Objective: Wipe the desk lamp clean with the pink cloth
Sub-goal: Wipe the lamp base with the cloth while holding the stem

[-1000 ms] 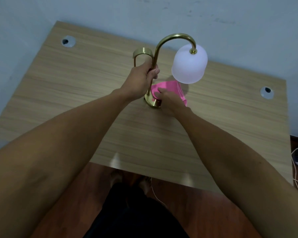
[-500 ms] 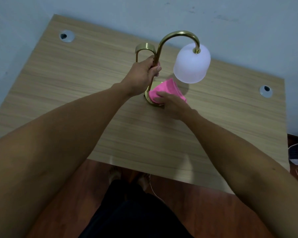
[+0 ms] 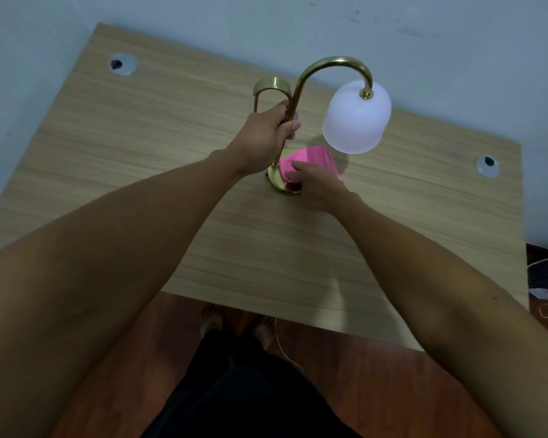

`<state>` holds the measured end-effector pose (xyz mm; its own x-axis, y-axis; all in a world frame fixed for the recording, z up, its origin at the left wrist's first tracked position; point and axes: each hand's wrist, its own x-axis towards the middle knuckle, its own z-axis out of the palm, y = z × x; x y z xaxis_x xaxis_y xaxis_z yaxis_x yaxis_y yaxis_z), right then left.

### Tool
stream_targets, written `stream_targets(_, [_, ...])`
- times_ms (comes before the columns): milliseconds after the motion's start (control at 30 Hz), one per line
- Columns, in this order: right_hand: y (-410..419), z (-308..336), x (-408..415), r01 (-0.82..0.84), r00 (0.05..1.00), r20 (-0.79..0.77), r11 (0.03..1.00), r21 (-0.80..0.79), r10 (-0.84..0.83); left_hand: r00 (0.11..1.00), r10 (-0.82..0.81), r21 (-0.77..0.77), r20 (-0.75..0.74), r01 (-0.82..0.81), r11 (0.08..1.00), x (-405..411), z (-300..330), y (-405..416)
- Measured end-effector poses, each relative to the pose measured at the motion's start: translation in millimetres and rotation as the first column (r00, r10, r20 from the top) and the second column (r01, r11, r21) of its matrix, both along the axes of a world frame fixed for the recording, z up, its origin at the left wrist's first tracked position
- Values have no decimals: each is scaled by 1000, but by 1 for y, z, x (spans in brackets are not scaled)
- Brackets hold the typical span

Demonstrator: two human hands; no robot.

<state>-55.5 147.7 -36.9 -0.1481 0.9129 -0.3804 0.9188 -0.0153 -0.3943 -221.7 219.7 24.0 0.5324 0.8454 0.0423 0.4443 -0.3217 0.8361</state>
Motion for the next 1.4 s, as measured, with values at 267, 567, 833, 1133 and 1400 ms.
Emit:
stream_targets(267, [-13, 2, 17, -138, 982, 136, 990, 26, 133, 1000, -11, -6, 5, 11, 1000, -2, -1, 2])
stream_targets(567, [-18, -4, 14, -136, 987, 92, 991, 6, 135, 1000, -21, -18, 6, 21, 1000, -3, 0, 2])
stream_targets(833, [-12, 0, -9, -87, 996, 22, 996, 29, 86, 999, -43, 2, -25, 43, 999, -4, -1, 7])
stream_targets(1133, [5, -4, 0, 15, 993, 114, 1000, 18, -17, 998, -58, 14, -30, 58, 998, -4, -6, 11])
stream_targets(1400, [-7, 3, 28, -216, 955, 210, 976, 14, 208, 997, -69, -7, -33, 69, 998, -6, -6, 12])
